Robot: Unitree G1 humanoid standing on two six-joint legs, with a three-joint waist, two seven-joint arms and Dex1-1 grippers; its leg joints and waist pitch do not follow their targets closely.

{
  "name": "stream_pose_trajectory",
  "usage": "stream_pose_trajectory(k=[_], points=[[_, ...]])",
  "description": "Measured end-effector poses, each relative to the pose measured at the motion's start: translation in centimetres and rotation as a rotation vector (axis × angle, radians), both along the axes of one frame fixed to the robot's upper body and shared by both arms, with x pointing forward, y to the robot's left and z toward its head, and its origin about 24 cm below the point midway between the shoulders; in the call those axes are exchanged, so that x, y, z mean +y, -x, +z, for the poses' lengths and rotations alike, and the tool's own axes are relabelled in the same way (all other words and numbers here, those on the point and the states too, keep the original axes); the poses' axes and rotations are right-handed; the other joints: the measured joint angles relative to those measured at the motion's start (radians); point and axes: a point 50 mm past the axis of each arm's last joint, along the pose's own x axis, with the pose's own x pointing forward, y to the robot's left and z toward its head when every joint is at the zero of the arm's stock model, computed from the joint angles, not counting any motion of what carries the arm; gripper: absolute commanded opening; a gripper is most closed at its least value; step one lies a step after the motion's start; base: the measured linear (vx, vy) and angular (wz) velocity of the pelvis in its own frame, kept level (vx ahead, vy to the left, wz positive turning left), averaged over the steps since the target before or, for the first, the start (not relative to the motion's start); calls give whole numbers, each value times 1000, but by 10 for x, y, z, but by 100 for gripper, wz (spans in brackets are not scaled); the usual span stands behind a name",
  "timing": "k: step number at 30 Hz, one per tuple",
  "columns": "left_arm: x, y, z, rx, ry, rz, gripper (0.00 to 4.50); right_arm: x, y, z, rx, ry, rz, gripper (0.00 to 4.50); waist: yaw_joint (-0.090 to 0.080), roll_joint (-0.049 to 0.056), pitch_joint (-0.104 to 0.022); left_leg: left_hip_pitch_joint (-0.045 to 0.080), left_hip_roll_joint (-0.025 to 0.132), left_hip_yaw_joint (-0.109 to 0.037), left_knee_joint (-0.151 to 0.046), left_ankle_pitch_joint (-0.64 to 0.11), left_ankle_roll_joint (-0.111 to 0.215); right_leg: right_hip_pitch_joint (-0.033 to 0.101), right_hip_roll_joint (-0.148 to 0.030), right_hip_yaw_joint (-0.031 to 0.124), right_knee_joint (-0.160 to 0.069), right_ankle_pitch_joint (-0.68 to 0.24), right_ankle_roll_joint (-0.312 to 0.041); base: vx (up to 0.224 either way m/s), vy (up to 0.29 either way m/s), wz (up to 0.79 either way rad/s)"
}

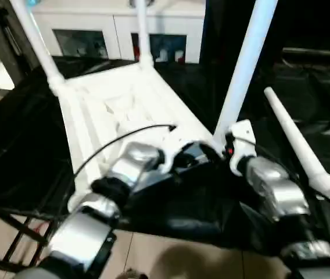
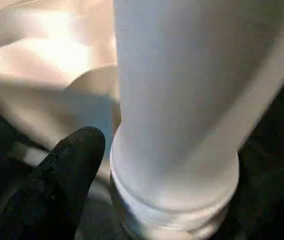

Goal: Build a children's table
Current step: Rotate leg to tighten

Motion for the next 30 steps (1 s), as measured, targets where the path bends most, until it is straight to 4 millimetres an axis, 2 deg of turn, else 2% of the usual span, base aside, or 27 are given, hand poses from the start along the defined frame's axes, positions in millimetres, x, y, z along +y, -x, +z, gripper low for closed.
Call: stream_pose_trajectory(k=[5,7,11,18,21,24,27,30], points=[[16,8,0,25,-7,-122,0,-3,14,2,27,-7,170,385,25,0,0,0,0,0,0,0,0,0,0,0,0,0,0,0,0,0],[21,11,0,33,-5,-159,0,-3,17,4,32,-19,218,369,33,0,0,-1,0,0,0,0,0,0,0,0,0,0,0,0,0,0],[27,15,0,43,-9,-201,0,-5,23,5,49,-19,280,348,40,0,0,-2,0,0,0,0,0,-1,0,0,0,0,0,0,0,0],[29,16,1,44,-12,-218,0,-5,25,6,59,-26,293,284,42,0,0,-2,0,0,0,0,0,-1,0,0,0,-1,0,0,0,0],[28,17,0,43,-12,-217,0,-4,26,5,60,-30,289,278,45,0,0,-2,0,0,0,0,0,-1,0,0,0,-1,0,0,0,0],[24,14,-1,26,-10,-174,0,-1,23,2,58,-47,215,274,43,0,0,-2,0,0,0,0,0,-1,0,0,1,0,0,0,0,0],[14,5,-1,9,-11,-65,0,5,9,-1,38,-58,32,273,27,-1,0,0,0,0,1,0,0,0,0,0,1,1,-2,0,0,0],[-7,-1,-1,8,-4,38,0,5,-5,-2,28,-75,-168,272,11,-2,1,1,0,0,1,0,0,0,0,0,1,1,-1,0,0,0]])
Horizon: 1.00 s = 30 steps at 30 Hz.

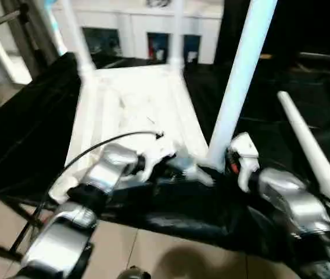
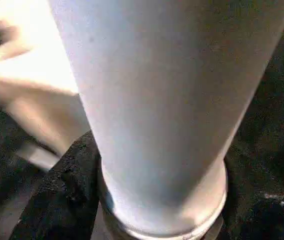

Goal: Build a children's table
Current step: Rotate leg to tighten

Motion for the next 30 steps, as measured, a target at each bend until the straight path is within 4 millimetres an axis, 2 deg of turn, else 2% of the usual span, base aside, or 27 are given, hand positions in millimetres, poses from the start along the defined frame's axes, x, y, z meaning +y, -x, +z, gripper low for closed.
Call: stream_pose_trajectory(k=[2,6,7,9,12,15,20,25,28,30], points=[[-9,-3,0,5,6,52,0,2,-7,0,-2,1,-96,272,-14,0,0,0,0,0,0,0,0,0,0,0,0,0,0,0,0,0],[-17,-4,1,4,13,97,0,6,-13,2,-16,14,-169,272,-17,2,-1,0,0,0,-1,0,0,0,0,0,1,1,-1,0,0,0],[-18,-5,1,4,17,103,0,7,-14,2,-19,13,-174,307,-17,2,-1,0,0,0,-1,0,0,0,0,0,1,1,0,0,0,0],[-18,-5,2,5,19,101,0,7,-14,3,-22,5,-175,342,-17,2,-1,-1,0,0,-1,0,0,0,0,0,0,0,0,0,0,0],[-18,-5,2,4,19,99,0,8,-14,3,-23,-2,-160,351,-18,2,-1,-1,0,0,-1,0,0,0,0,0,-1,0,0,0,0,0],[-11,-4,1,0,14,57,0,5,-9,2,-25,17,-73,393,-19,1,-1,-1,0,0,-1,0,0,-1,0,0,-1,0,0,0,0,0],[5,1,1,-2,9,-42,0,-1,5,3,-25,61,126,393,-10,1,0,-2,0,0,-1,0,0,-1,0,0,-1,0,0,0,0,0],[21,9,2,12,-11,-162,0,-6,21,6,-3,85,336,393,19,1,0,-2,0,0,-1,0,0,-1,0,0,-1,0,0,0,0,0],[25,12,2,14,-23,-204,0,-8,26,7,8,75,387,393,24,1,0,-2,0,0,-1,0,0,0,0,0,-1,0,0,0,0,0],[29,14,2,17,-24,-221,0,-8,28,8,8,71,412,367,23,1,0,-2,0,0,-1,0,0,-1,0,0,-1,0,0,0,0,0]])
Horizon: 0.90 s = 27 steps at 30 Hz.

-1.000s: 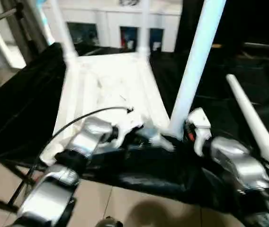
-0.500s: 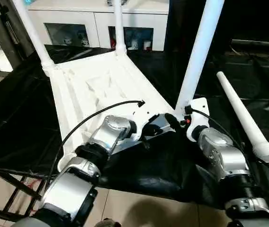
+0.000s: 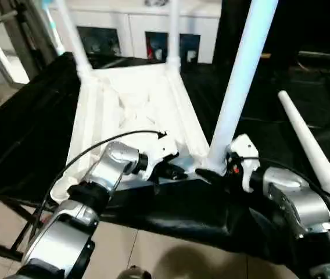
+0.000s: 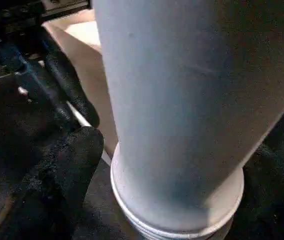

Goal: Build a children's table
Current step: Rotate leg to tighten

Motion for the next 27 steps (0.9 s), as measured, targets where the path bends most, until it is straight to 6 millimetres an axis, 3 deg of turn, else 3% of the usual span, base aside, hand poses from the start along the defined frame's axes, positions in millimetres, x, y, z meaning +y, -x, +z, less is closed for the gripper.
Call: stream_pose_trajectory(k=[9,11,16,23,25,27], points=[[7,5,0,8,-11,-45,0,2,4,-1,29,-40,32,312,2,0,0,0,0,0,0,0,0,0,0,0,0,0,0,0,0,0],[8,6,0,8,-11,-46,0,2,5,-1,33,-43,35,282,2,0,0,0,0,0,0,0,0,0,0,0,1,0,0,0,0,0],[7,6,0,6,-10,-37,0,6,5,-2,40,-53,18,273,2,0,0,0,0,0,0,0,0,0,0,0,1,0,0,0,0,0],[-19,-9,-3,-3,6,168,0,11,-16,-7,7,-57,-325,272,-13,-4,-1,4,0,0,1,0,0,2,0,0,2,0,0,0,0,0],[-36,-16,-2,-2,4,275,0,16,-31,-8,-11,-55,-510,272,-28,-4,-1,4,0,0,1,0,-1,1,0,0,1,-1,2,0,0,0],[-46,-16,-2,-2,11,314,0,17,-37,-8,-23,-44,-589,272,-38,-3,-1,4,0,0,1,0,-1,2,0,0,1,-1,2,0,0,0]])
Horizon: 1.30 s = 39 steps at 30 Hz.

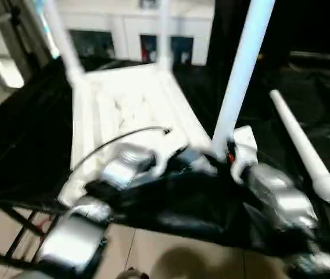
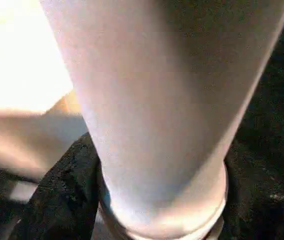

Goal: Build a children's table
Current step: Rotate leg to tighten

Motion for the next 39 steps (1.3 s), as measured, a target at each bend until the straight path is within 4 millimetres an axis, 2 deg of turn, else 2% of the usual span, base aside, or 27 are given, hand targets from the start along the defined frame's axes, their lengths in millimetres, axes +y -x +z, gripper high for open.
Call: stream_pose_trajectory(k=[3,5,10,14,18,22,25,26,36,39], points=[[-4,0,1,-3,5,15,0,0,-2,0,-13,2,-32,272,-5,1,0,0,0,0,0,0,0,0,0,0,1,3,-4,0,0,0],[-5,0,1,-9,5,16,0,0,-3,1,-18,-8,-36,328,-5,2,-1,0,0,0,-1,0,0,0,0,0,1,3,-3,0,0,0],[-5,0,2,-31,4,-8,0,0,-3,1,-29,-5,-3,377,-6,2,-1,-2,0,0,0,0,0,-1,0,0,0,2,-3,0,0,0],[7,2,1,-38,0,-72,0,-6,6,1,-33,33,158,377,-5,1,-1,-2,0,0,-1,0,0,-1,0,0,0,2,-2,0,0,0],[24,9,0,-25,0,-178,0,-10,20,2,-24,42,337,377,5,2,0,-2,0,0,-1,0,0,-1,0,0,0,2,-2,0,0,0],[39,15,1,-9,-5,-283,0,-15,33,4,-3,46,509,377,33,3,0,-4,0,0,0,0,1,-1,0,0,0,2,-2,0,0,0],[45,18,2,4,-13,-335,0,-18,38,7,10,34,591,377,41,3,0,-4,0,1,0,0,1,-1,0,0,0,2,-2,0,0,0],[45,19,2,7,-14,-342,0,-17,39,7,11,30,603,353,43,3,0,-4,0,1,0,0,1,-1,0,0,0,2,-2,0,0,0],[48,22,2,26,-13,-382,0,-18,46,7,33,-3,631,283,54,3,0,-4,1,1,0,0,1,-1,0,0,0,2,-2,0,0,0],[48,22,2,28,-12,-381,0,-15,47,6,37,-20,628,275,56,3,0,-4,1,1,0,0,1,-1,0,0,0,2,-2,0,0,0]])
